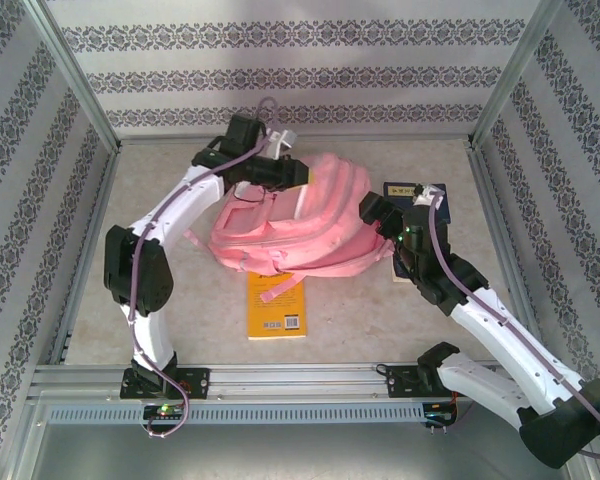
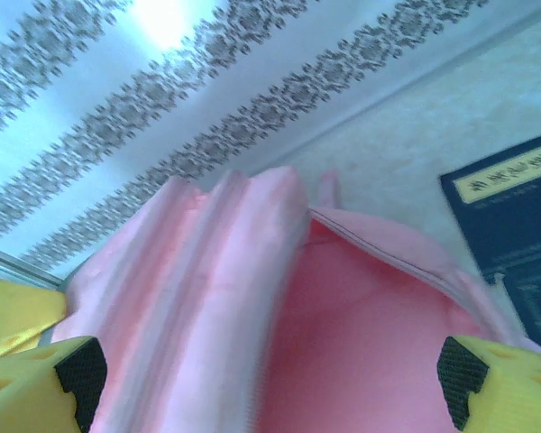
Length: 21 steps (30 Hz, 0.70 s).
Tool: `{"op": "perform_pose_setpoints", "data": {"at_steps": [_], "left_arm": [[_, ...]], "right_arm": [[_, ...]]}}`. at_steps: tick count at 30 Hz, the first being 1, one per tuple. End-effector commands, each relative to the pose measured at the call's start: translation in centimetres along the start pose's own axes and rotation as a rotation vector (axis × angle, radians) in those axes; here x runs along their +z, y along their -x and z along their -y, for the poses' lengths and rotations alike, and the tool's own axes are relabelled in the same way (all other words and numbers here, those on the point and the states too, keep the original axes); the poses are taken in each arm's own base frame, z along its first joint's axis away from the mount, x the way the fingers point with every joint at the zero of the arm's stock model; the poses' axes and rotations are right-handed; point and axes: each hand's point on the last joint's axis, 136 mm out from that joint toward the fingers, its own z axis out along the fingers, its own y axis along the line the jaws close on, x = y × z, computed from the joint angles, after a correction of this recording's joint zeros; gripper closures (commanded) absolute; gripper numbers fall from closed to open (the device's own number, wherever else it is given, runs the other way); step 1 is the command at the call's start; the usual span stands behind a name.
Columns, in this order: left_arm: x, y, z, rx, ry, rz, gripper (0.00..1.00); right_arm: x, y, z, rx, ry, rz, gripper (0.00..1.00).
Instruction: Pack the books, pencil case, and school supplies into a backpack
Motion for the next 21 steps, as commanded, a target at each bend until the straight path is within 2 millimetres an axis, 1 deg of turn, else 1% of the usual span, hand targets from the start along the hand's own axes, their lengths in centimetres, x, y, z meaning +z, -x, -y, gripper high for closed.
{"op": "perform_pose_setpoints", "data": {"at_steps": [1, 3, 5, 7, 9, 10, 11, 13, 15, 16, 17, 19, 21], "left_arm": [[1.8, 0.0, -0.9, 0.014, 0.022, 0.024, 0.68], [1.7, -0.4, -1.7, 0.002, 0.051, 0.029, 0.58], [0.9, -0.6, -1.9, 0.016, 0.093, 0.039, 0.5], [-0.4, -0.8, -1.5, 0.041, 0.136, 0.052, 0.44], [-2.7, -0.9, -1.6, 0.048, 0.216, 0.091, 0.4], [-4.2, -0.6, -1.6, 0.05, 0.25, 0.132, 0.38], [-6.1, -0.5, -1.9, 0.034, 0.296, 0.182, 0.37], [-10.2, -0.4, -3.5, -0.017, 0.414, 0.297, 0.35], [-15.4, -1.0, -5.8, -0.081, 0.567, 0.436, 0.27], [-17.9, -1.6, -6.9, -0.107, 0.635, 0.493, 0.26], [-19.9, -2.4, -8.2, -0.132, 0.702, 0.528, 0.25], [-24.4, -5.0, -11.6, -0.254, 0.911, 0.601, 0.15], [-27.3, -8.1, -14.9, -0.413, 1.068, 0.618, 0.1]], "right_arm": [[-0.6, -1.5, 2.5, -0.121, -0.093, -0.053, 0.05], [-0.8, -1.8, 2.6, -0.142, -0.089, -0.066, 0.05], [-1.0, -2.0, 2.6, -0.17, -0.091, -0.086, 0.04], [-1.3, -2.0, 3.0, -0.188, -0.121, -0.103, 0.04], [-1.6, -2.1, 3.0, -0.208, -0.126, -0.125, 0.03], [-1.7, -2.2, 2.8, -0.217, -0.12, -0.132, 0.03], [-1.9, -2.4, 2.6, -0.228, -0.111, -0.14, 0.03], [-2.2, -2.6, 2.1, -0.258, -0.098, -0.149, 0.03], [-2.4, -2.8, 1.7, -0.293, -0.091, -0.154, 0.03], [-2.5, -3.0, 1.5, -0.307, -0.086, -0.157, 0.03], [-2.5, -3.2, 1.3, -0.318, -0.079, -0.161, 0.03], [-2.3, -3.9, 1.1, -0.335, -0.064, -0.178, 0.03], [-2.1, -4.5, 1.0, -0.344, -0.062, -0.199, 0.03]]}}
